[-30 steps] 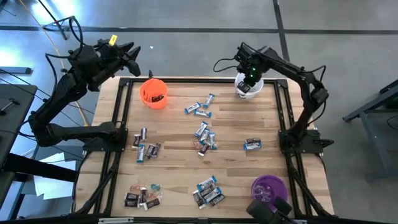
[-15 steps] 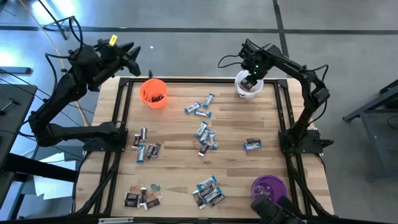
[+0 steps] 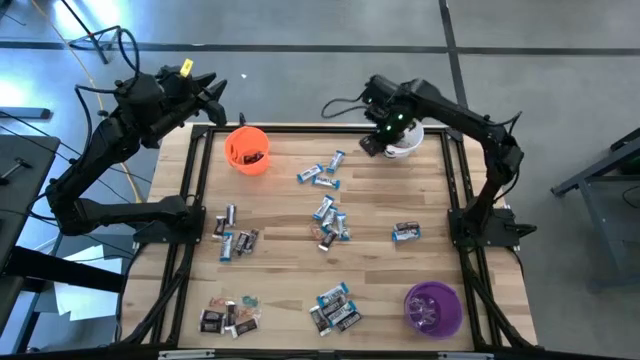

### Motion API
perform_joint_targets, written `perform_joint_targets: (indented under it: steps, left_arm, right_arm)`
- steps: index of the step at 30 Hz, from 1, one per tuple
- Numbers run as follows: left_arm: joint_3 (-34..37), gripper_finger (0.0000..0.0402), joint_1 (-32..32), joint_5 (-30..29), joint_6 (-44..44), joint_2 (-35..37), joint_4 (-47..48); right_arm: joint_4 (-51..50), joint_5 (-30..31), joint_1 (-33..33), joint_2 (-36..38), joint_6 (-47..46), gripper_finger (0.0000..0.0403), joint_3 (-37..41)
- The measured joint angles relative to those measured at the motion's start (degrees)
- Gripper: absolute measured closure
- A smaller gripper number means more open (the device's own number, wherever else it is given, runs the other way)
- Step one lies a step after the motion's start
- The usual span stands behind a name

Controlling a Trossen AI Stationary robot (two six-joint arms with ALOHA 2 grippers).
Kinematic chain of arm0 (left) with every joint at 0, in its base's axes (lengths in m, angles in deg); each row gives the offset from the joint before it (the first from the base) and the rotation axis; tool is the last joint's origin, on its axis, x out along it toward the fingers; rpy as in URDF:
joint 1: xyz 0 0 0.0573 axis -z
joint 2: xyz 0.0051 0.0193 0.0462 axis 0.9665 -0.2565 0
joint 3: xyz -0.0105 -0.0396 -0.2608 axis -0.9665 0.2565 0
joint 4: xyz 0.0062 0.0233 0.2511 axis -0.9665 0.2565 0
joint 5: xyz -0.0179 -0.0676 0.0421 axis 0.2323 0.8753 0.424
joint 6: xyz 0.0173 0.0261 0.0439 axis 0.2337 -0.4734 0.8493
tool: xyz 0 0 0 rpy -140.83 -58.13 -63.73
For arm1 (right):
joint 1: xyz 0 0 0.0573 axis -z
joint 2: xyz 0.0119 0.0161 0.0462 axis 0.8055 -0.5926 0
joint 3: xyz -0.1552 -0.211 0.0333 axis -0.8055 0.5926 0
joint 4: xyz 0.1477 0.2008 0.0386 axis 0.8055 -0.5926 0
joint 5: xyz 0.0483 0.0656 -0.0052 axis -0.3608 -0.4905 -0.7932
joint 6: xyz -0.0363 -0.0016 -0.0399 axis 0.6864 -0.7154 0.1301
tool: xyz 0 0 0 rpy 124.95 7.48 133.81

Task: Sort candy
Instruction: Put the orange gummy into the white bucket

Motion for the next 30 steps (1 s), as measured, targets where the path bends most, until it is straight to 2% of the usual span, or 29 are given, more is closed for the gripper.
perform_joint_targets:
  steps: [6,13,18,23,27,30]
  left_arm:
    - [0.0,0.0261,-0.2,-3.4,1.5,0.3,8.5]
    - [0.0,0.0261,-1.6,-3.4,3.5,2.2,14.9]
    - [0.0,0.0261,-1.6,-3.2,3.4,3.9,16.9]
    - [0.0,0.0261,-1.6,0.7,0.5,5.8,18.6]
    - [0.0,0.0261,-1.6,3.2,-2.8,7.3,20.1]
    - [0.0,0.0261,-1.6,4.4,-5.7,8.3,20.3]
  right_arm:
    - [1.6,1.7,-9.9,0.0,-14.7,0.0252,2.5]
    - [13.0,5.4,-22.8,0.0,-30.3,0.0252,6.9]
    - [20.0,5.5,-29.1,-1.4,-37.5,0.0252,10.0]
    - [24.7,5.2,-32.2,-3.8,-37.7,0.0252,14.5]
    - [32.3,4.3,-32.7,-5.4,-33.3,0.0252,16.3]
    - [34.4,4.2,-32.7,-6.8,-30.2,0.0252,16.3]
